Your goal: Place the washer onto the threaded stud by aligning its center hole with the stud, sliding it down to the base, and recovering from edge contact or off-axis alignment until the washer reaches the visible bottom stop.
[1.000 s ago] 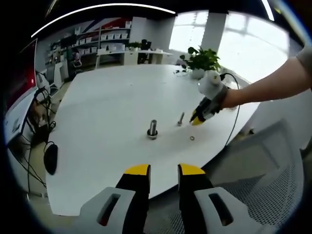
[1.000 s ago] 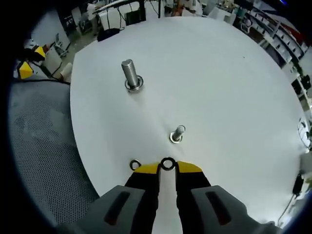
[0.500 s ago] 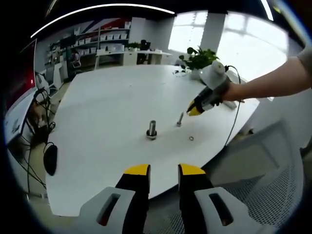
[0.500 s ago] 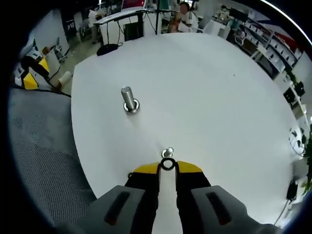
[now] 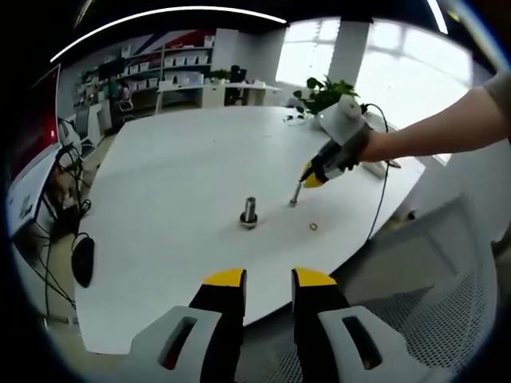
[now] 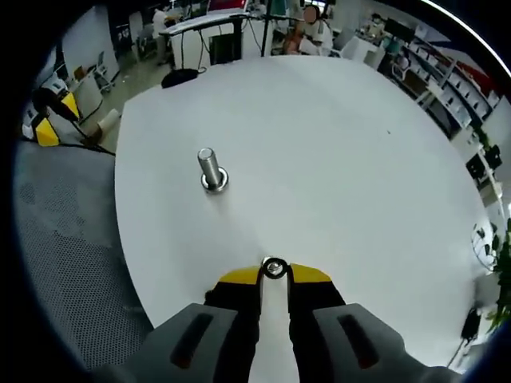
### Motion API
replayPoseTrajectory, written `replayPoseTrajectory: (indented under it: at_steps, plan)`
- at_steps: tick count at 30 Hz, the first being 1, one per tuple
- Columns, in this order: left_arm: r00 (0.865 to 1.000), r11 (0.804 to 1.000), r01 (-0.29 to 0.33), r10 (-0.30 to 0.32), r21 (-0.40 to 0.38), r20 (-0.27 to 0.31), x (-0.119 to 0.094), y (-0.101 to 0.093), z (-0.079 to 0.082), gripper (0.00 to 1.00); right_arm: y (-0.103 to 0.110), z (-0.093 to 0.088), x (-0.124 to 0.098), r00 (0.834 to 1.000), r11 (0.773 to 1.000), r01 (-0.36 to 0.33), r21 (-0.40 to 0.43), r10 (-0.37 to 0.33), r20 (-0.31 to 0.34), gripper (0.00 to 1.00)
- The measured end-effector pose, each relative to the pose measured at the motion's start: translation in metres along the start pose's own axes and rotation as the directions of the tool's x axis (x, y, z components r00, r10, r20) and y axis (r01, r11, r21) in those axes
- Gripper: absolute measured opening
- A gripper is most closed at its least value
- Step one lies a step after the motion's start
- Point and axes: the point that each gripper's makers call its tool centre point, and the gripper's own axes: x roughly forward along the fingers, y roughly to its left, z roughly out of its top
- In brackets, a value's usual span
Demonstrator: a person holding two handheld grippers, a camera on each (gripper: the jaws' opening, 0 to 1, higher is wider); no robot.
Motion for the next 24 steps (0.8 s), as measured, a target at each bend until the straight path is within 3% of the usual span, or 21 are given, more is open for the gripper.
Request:
replayPoseTrajectory:
  at_steps: [9,24]
  plan:
    - [1.000,1.000,-0.002,0.002,-0.001,-0.003,-0.0003,0.0007,-0.0006,0.20,-0.0026,0.0037,0.0057,1.000,1.000,-0.017,0.012,0.017,-0.014,0.14]
    - [1.000,1.000,-0.003,0.003,0.000,-0.006,0.0000,0.0006,-0.0011,0.20,0.0018,-0.0019,0.0069,0.998,0.998,-0.035,-0.050,0.032,-0.058,0.14]
